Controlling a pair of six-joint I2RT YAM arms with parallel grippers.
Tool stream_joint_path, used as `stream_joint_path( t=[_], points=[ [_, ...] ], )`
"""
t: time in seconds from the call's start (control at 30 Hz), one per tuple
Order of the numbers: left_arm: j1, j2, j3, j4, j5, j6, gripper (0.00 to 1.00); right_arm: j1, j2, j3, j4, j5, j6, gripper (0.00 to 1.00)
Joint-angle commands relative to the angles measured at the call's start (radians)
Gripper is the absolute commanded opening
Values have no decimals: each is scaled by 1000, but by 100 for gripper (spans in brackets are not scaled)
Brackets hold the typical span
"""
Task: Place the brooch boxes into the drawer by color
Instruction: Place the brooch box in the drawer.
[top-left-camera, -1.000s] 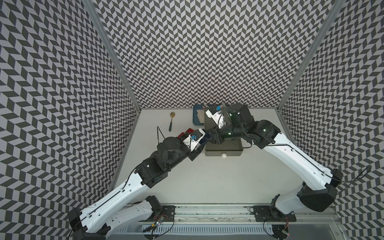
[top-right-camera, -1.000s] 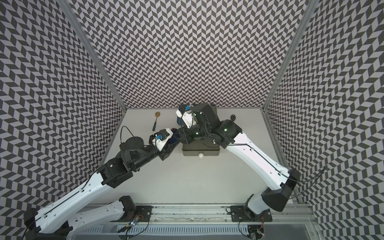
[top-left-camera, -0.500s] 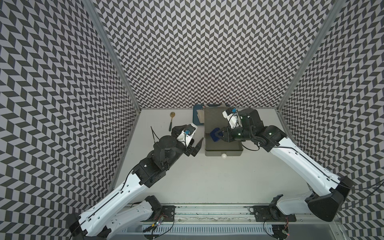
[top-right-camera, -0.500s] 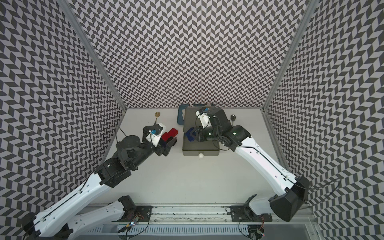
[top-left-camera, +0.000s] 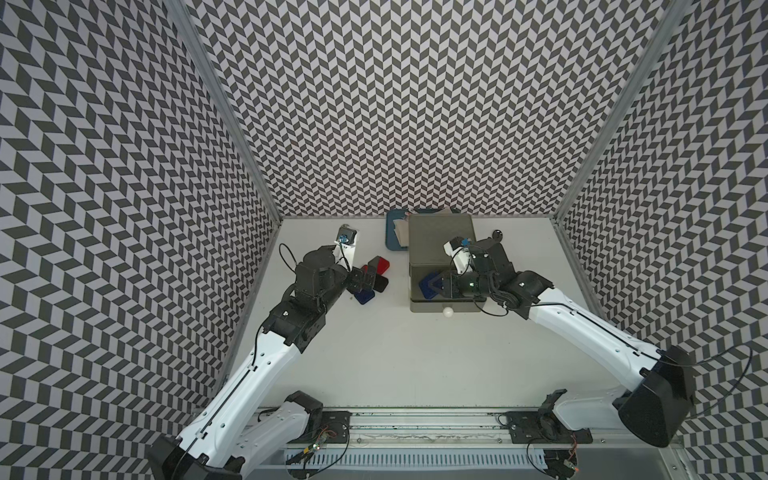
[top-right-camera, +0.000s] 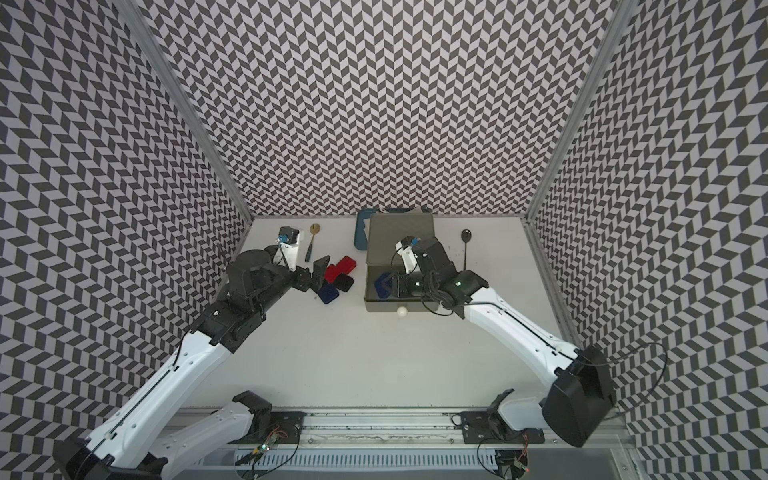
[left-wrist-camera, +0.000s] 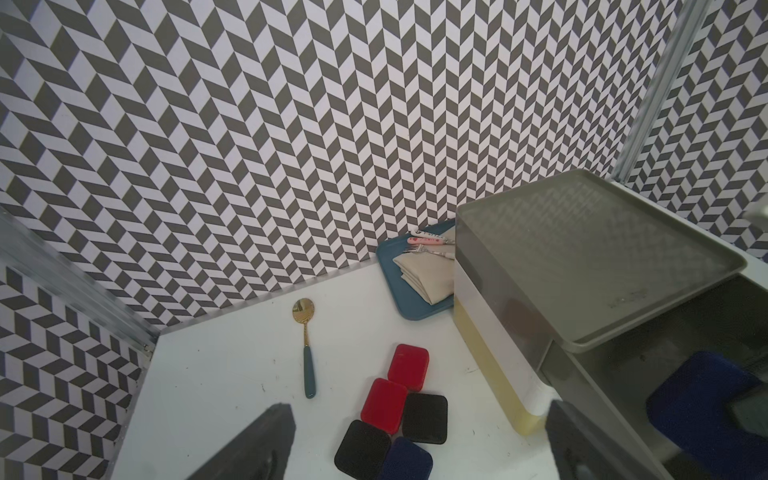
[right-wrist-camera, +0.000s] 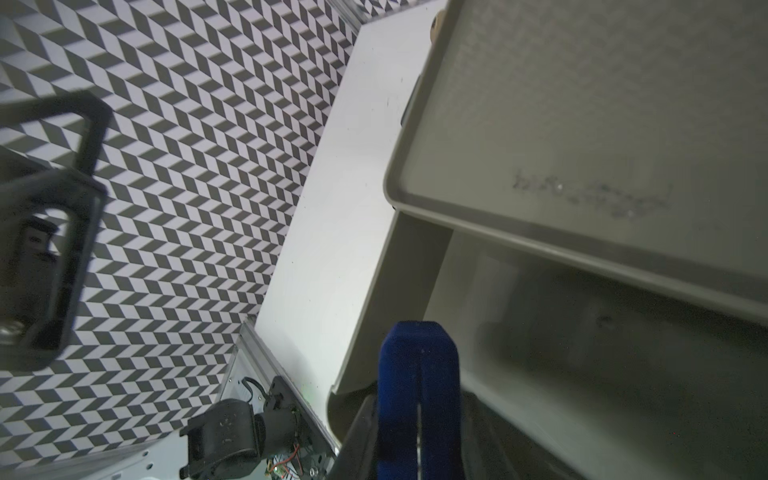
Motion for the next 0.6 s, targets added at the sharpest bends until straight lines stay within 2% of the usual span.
stream_joint_path(
  t=[0.0,0.2,0.3,0.4,0.57],
  points=[
    [10,-13,-15,10,27,-16,100,-1,23,19,103,-10,19,18],
    [17,-32,-40,32,14,-10,100,-1,80,48,62,-39,8,22],
    [22,-29,-40,30,13,-8,100,-1,87,48,52,-28,3,38],
    [24,-24,-45,29,14,-9,100,-1,80,59,36,6,-6,50],
    [35,-13,-47,26,-4,-18,100,-1,65,131,-55,84,-51,57]
  ],
)
